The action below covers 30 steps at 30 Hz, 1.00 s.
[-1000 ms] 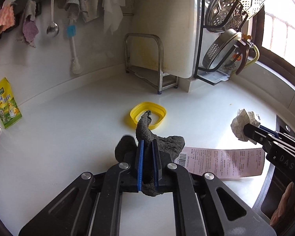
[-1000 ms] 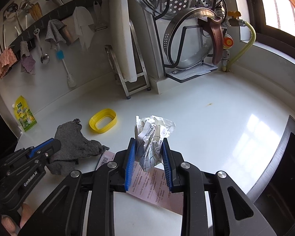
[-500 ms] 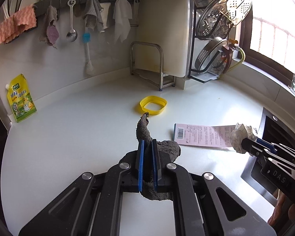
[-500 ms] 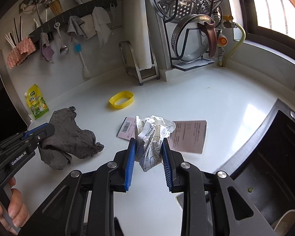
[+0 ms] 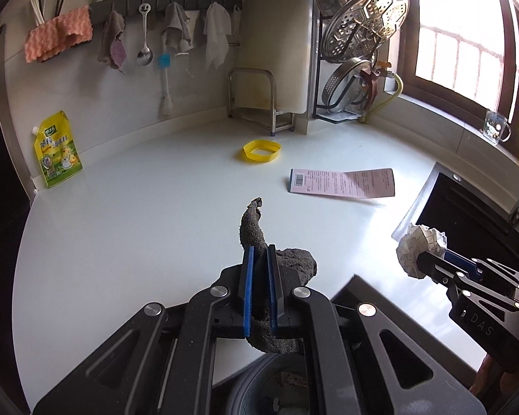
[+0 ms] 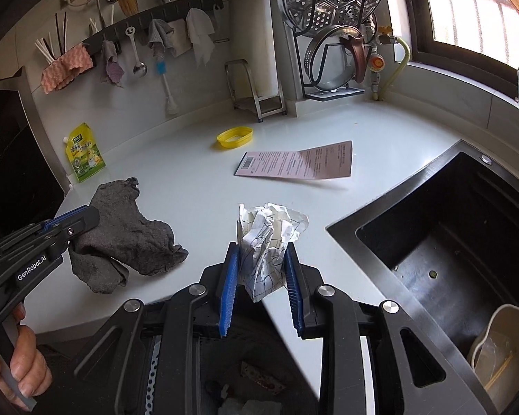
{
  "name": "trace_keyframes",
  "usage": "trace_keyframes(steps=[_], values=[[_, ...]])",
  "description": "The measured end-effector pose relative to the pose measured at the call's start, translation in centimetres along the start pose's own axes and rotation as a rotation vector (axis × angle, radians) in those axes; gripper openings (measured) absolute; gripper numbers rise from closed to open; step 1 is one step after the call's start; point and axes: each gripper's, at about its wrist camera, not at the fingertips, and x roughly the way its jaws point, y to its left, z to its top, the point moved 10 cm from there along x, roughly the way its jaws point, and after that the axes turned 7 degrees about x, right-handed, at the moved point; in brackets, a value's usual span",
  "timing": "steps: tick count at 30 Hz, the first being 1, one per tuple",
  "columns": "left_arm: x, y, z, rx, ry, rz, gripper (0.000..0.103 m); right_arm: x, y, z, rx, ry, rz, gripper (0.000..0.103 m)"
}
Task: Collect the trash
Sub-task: 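Carry the glove and crumpled paper over the blue basket bin with both tools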
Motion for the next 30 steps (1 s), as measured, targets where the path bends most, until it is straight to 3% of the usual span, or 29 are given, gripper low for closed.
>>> trace_keyframes(steps=[7, 14, 22, 30], values=[[-3.3, -0.9, -3.7, 0.038, -0.011, 0.01, 0.008, -2.9, 1.1, -4.4, -0.006, 0.012, 0.0, 0.026], [-5.2, -2.2, -7.0, 0.032, 0.006, -0.029, 0.008, -5.4, 1.5, -8.2, 0.015, 0.019, 0.015, 0.026], [-4.9, -3.8, -10.4, 0.034, 0.051, -0.053, 0.008, -6.6, 0.5, -13.2, 0.014, 0.074, 0.001, 0.026], [-3.7, -4.8, -12.8, 0.049, 0.082, -0.055, 0.008, -6.0, -0.5, -15.8, 0.027, 0.122, 0.007, 0.026]])
